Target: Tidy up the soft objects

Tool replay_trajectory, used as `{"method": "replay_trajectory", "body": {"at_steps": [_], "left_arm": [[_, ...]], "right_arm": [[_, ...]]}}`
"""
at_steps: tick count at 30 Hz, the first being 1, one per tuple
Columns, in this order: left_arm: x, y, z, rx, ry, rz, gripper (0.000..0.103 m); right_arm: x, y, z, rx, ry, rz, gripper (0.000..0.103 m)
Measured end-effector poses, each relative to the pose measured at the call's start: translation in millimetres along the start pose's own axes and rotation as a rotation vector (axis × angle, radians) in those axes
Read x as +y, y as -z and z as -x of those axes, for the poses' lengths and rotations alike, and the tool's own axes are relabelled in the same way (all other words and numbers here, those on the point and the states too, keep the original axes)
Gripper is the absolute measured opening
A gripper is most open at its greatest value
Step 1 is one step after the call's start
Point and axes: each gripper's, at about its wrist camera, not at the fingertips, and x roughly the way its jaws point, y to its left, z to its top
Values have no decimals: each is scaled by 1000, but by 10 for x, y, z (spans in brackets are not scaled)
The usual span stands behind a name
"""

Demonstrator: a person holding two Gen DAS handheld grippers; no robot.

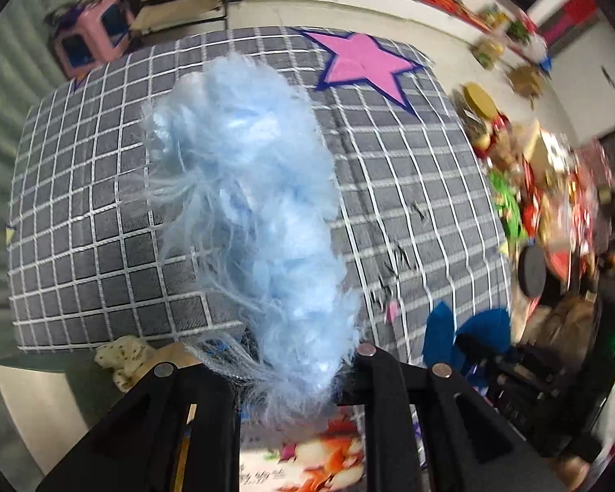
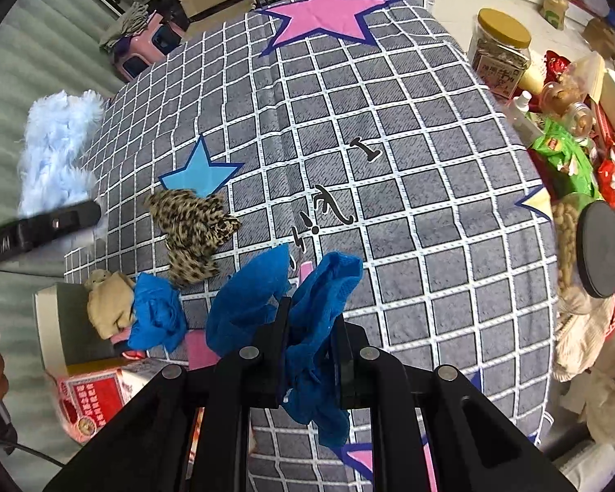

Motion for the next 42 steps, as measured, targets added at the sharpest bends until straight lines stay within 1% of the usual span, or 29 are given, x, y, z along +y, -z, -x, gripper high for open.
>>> {"method": "replay_trajectory", "body": {"at_steps": [4, 9, 11, 15, 18, 21, 28, 33, 36, 42], "left_arm": [[-188, 251, 50, 21, -25, -95, 19], [-242, 679, 200, 29, -43, -185, 19], [-242, 847, 242, 43, -34, -215, 19], [-190, 1194, 375, 49, -23, -277, 19], [-88, 1405, 496, 43, -2, -291, 19], [56, 1592, 635, 21, -8, -297, 19], [530, 1915, 898, -29, -17, -237, 19], [928, 2126, 1048, -64, -35, -160, 19], [1191, 2273, 1145, -94, -69, -107, 19], [1708, 2591, 1183, -96, -131, 9, 19]], "right_arm": [[114, 47, -46, -5, 3, -4, 17], [254, 247, -3, -4, 5, -29, 17], [326, 345, 10, -2, 13, -32, 17], [493, 610, 42, 11, 20, -51, 17], [669, 820, 72, 21, 19, -64, 17], [915, 1014, 106, 19, 9, -68, 17], [1518, 1280, 215, -10, 3, 1, 17], [1910, 1395, 267, -35, 8, 72, 17], [2182, 1433, 313, -52, 3, 129, 17], [2759, 1460, 360, -82, -19, 274, 17]]}}
